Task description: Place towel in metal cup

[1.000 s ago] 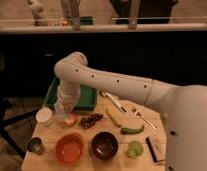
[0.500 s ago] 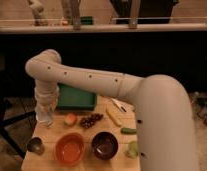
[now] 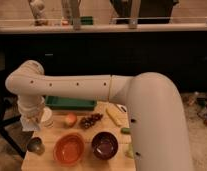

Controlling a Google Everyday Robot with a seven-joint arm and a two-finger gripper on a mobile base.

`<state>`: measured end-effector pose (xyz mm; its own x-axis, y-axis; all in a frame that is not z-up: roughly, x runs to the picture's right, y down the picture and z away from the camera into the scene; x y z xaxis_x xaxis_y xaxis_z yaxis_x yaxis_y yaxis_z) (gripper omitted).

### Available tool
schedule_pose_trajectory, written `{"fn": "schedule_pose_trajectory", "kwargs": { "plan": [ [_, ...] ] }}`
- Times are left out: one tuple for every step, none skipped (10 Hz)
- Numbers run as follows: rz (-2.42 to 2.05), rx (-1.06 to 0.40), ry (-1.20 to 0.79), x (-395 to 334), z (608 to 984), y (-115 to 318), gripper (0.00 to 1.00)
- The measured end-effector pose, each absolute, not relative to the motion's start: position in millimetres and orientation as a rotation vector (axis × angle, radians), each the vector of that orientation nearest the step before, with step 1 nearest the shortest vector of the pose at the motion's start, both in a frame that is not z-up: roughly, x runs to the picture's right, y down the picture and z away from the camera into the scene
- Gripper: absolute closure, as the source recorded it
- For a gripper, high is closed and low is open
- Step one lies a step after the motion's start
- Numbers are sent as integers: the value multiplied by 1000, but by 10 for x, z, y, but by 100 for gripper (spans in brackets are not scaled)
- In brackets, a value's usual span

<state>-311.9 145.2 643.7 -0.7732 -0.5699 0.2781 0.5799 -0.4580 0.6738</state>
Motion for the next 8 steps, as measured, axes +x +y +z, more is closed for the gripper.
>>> {"fn": "schedule_pose_trajectory", "kwargs": {
  "plan": [
    [-2218,-7,-1026,-3150,6463,1511,100],
    [-2211,0,-1024,-3174,6486,1559,100],
    [-2205,5,-1029,-3203,6505,1614,100],
    [-2202,6,-1037,-3221,6516,1663,100],
    [-2194,4,-1052,-3244,6518,1737,100],
    [-2186,-5,-1070,-3251,6503,1827,100],
    [-2177,-19,-1090,-3251,6475,1931,100],
    [-2172,-28,-1106,-3259,6449,2010,100]
  ]
}}
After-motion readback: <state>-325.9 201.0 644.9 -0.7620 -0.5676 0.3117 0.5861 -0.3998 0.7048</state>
